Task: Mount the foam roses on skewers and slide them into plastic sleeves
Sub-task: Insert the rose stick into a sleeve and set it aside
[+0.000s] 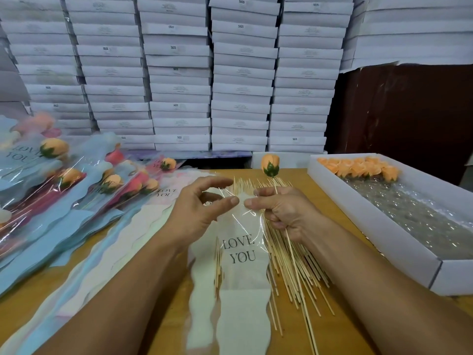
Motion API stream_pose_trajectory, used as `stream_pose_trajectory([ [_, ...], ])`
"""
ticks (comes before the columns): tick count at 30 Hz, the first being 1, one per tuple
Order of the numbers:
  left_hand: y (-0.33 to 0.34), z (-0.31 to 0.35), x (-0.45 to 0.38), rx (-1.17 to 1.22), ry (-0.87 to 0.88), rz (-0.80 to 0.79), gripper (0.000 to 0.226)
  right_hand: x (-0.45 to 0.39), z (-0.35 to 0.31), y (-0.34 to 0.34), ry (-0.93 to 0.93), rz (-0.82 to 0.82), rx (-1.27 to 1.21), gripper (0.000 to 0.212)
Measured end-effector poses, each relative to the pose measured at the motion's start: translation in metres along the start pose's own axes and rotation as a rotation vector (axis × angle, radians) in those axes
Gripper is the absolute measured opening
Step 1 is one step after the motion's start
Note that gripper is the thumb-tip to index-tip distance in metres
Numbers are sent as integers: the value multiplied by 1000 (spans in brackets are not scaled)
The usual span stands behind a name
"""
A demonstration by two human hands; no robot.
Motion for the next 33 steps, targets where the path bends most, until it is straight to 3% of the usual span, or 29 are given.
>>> stream_pose_trajectory([
  [5, 0, -4, -2, -139, 54, 21, 33, 1, 0, 0, 14, -8, -1, 41],
  [14, -3, -10, -5, -44, -10, 75, 18, 6, 0, 7, 73, -68, -18, 42],
  [22, -8, -8, -6, -251, 46, 240, 32, 7, 2, 9, 89, -70, -24, 29],
  [27, -6, -6, -4, -214, 60, 144, 22, 7, 4, 11, 109, -92, -46, 23],
  [33, 0, -16, -2, 8, -174, -76, 25, 5, 5, 12, 135, -129, -100, 21],
])
Point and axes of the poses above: each hand's wrist, its own x-axis away from the middle knuckle, its own y-axis out of the palm, z = x × y, the point moved 4 cm from there along -x, towards the middle knuckle, and after that the axes turned 8 degrees about -y, right-handed, at the moved point
